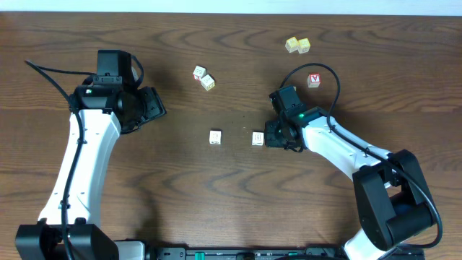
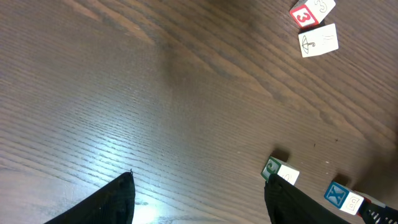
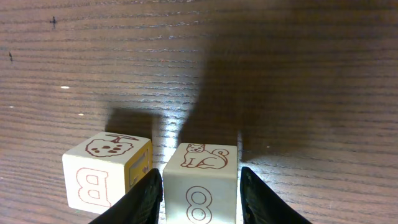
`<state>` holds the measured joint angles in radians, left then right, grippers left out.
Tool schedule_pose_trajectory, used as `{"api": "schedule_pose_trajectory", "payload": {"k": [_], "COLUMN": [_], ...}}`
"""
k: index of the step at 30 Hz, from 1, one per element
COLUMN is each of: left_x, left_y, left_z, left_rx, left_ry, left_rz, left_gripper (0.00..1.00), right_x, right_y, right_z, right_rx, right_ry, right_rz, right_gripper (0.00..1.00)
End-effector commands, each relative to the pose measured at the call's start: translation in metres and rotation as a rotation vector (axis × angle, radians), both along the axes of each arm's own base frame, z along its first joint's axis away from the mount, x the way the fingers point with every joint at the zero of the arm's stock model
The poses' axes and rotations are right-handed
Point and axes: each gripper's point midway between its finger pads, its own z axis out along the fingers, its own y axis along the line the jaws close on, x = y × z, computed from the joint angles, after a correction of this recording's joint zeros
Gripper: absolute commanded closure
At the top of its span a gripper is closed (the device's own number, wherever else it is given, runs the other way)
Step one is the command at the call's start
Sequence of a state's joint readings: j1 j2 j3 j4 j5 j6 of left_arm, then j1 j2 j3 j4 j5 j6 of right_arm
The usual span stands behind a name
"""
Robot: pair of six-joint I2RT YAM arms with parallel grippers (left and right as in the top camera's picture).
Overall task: Lift 4 blocks
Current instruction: 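Open the right gripper and lift away from the cat block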
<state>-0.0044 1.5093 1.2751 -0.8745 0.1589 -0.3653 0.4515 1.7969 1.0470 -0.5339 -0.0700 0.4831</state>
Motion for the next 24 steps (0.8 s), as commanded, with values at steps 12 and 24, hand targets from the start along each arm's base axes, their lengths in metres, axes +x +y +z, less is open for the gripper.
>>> {"api": "schedule_pose_trajectory", "payload": {"k": [12,24], "left_x": [-0.0019,-0.0019], "left_y": [-0.0005,-0.0004], "left_z": [-0.0010,-0.0010], "left_rx": [-0.004,-0.004], "left_ry": [0.007,0.007], "left_rz": [-0.012,-0.012], "left_gripper": [0.33,0.33], "right_x": [0.0017,0.0008], "right_y": [0.0067,0.0099], "right_z": [0.0033,0.0056], "right_rx": [0.001,0.019], "right_ry": [-0.012,-0.008], "right_rz": [0.005,0.011], "right_gripper": [0.75,0.60]}}
